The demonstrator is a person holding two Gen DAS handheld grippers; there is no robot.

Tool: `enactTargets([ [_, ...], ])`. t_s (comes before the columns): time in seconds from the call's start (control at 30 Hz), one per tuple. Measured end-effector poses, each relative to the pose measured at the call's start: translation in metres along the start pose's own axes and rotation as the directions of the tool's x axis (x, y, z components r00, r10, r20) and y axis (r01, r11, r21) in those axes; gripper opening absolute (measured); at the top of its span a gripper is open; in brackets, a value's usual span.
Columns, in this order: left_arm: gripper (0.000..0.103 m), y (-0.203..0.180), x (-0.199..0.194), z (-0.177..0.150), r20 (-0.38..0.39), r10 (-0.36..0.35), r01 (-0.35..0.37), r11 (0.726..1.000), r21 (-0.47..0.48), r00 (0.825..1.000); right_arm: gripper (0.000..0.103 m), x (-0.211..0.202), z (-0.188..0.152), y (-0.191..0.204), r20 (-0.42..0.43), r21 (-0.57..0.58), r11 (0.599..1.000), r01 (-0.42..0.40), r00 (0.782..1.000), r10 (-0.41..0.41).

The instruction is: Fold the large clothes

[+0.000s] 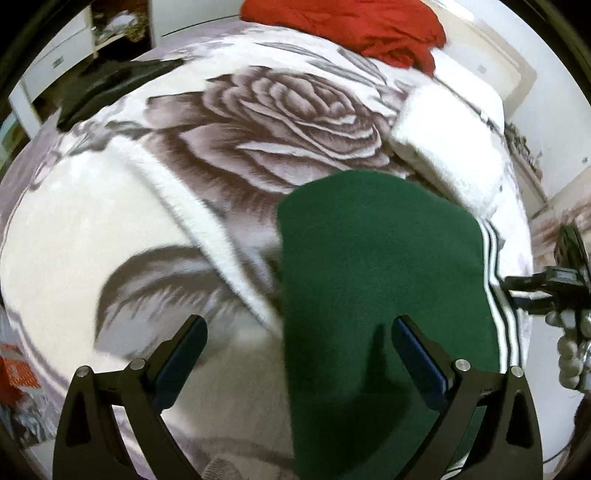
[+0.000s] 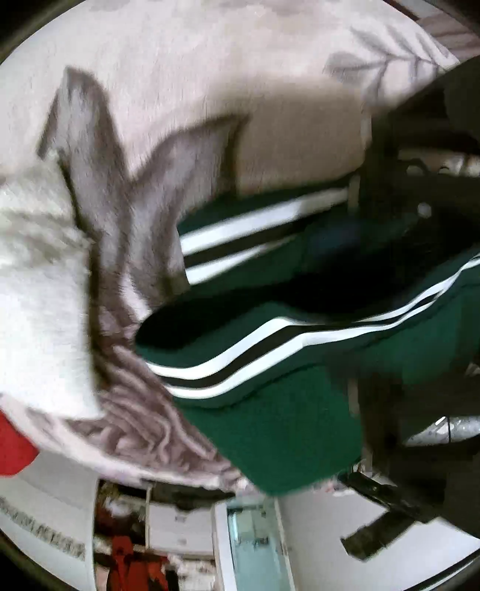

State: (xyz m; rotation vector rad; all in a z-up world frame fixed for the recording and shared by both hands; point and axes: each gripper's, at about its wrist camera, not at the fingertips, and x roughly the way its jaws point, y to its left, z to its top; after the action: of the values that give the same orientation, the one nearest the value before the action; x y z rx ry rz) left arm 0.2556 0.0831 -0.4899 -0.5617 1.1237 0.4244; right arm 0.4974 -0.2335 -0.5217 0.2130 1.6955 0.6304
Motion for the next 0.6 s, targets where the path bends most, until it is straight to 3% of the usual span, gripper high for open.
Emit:
enactTargets([
  [0.07,0.103,0.012,-0.004,-0.009,-0.006,-0.029,0.029,0.999,-0.045,1.000,0.086,-0.007,-0.009,-0.016,-0.005,-0.001,0.997,-0.073,0.997,0.073],
  [0.2,0.103,0.027,0.015,-0.032,-0.068,-0.144,0.135,0.984,-0.120,0.987,0.090,0.022,-0.022,-0.034,-0.082,-0.043,0.997,-0.067,0.995,0.063],
  [0.27,0.103,0.030,0.036,-0.045,-0.110,-0.244,0.225,0.961,-0.162,0.964,0.095,0.045,-0.023,-0.044,-0.107,-0.092,0.996,-0.004,0.994,-0.006],
  [0.3,0.103,0.033,0.046,-0.049,-0.117,-0.309,0.281,0.937,-0.205,0.944,0.101,0.053,-0.021,-0.047,-0.111,-0.099,0.995,-0.011,0.994,0.000],
  [0.37,0.103,0.038,0.060,-0.051,-0.119,-0.403,0.361,0.892,-0.271,0.907,0.103,0.061,-0.017,-0.059,-0.125,-0.074,0.993,-0.093,0.989,0.084],
  [0.5,0.103,0.039,0.086,-0.046,-0.100,-0.525,0.477,0.825,-0.302,0.845,0.103,0.077,-0.007,-0.073,-0.173,-0.031,0.954,-0.298,0.942,0.289],
  [0.6,0.101,0.036,0.099,-0.038,-0.092,-0.580,0.534,0.793,-0.293,0.810,0.103,0.094,-0.002,-0.065,-0.258,-0.021,0.901,-0.434,0.873,0.414],
])
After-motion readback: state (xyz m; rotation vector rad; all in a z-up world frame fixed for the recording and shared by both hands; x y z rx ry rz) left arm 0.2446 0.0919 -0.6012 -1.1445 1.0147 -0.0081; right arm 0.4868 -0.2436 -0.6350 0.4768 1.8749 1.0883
